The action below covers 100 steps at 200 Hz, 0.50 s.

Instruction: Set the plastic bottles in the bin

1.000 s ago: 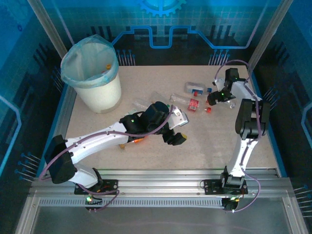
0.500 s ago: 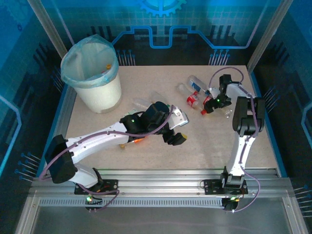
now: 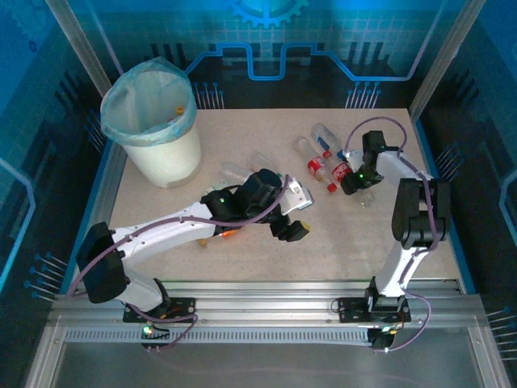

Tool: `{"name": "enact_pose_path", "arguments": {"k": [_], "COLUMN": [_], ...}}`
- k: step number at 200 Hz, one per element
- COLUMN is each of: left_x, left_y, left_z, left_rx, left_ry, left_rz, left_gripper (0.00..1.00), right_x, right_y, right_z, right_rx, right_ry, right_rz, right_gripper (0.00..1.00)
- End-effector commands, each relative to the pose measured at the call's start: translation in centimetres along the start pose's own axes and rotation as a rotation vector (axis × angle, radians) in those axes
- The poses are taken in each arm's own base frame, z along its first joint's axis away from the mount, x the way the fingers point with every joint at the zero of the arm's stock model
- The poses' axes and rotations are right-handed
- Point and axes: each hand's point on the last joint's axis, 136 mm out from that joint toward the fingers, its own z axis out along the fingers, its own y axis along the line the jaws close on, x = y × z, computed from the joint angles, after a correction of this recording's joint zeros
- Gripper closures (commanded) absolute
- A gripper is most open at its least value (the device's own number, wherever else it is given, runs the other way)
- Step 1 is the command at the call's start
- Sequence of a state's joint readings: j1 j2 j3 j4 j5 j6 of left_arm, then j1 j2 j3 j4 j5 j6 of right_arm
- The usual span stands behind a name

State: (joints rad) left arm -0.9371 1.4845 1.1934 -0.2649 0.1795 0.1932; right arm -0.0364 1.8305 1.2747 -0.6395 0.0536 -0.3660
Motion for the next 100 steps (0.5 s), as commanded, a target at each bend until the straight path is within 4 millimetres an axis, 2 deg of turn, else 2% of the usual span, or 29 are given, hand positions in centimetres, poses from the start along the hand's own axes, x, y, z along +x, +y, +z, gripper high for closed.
{"name": "enact_pose_path", "arguments": {"k": [1, 40, 51, 62, 69, 88, 100], "left_x": [0.8, 0.7, 0.7, 0.9, 0.9, 1.0, 1.0], "left_y": [0.2, 0.1, 0.1, 0.2, 0.2, 0.3, 0.3], "left_z": [0.4, 0.5, 0.5, 0.6, 0.6, 0.6, 0.7], "left_rx": [-0.003, 0.003, 0.003, 0.001, -0.002, -0.006, -0.005], "left_ry": [0.027, 0.026, 0.026, 0.031, 0.033, 0.037, 0.038], "left_rz": [-0.004, -0.015, -0.016, -0.017, -0.018, -0.021, -0.022], "left_gripper": [0.22, 0.22, 0.22, 0.22, 0.22, 0.22, 0.22], "right_x": [-0.4, 0.2, 0.3, 0.5, 0.6, 1.1, 1.2], "right_y": [0.3, 0.7, 0.7, 0.5, 0.3, 0.2, 0.6], "right_z": [-1.5, -1.5, -0.9, -0.1, 0.5, 2.1, 2.8], "right_rx": [0.026, 0.015, 0.012, 0.018, 0.025, 0.013, -0.012], "right_ry": [-0.041, -0.034, -0.029, -0.011, 0.005, 0.057, 0.076], "right_rz": [0.010, 0.010, 0.015, 0.016, 0.017, 0.009, 0.011], "right_gripper": [0.40, 0.39, 0.33, 0.21, 0.17, 0.17, 0.23]}}
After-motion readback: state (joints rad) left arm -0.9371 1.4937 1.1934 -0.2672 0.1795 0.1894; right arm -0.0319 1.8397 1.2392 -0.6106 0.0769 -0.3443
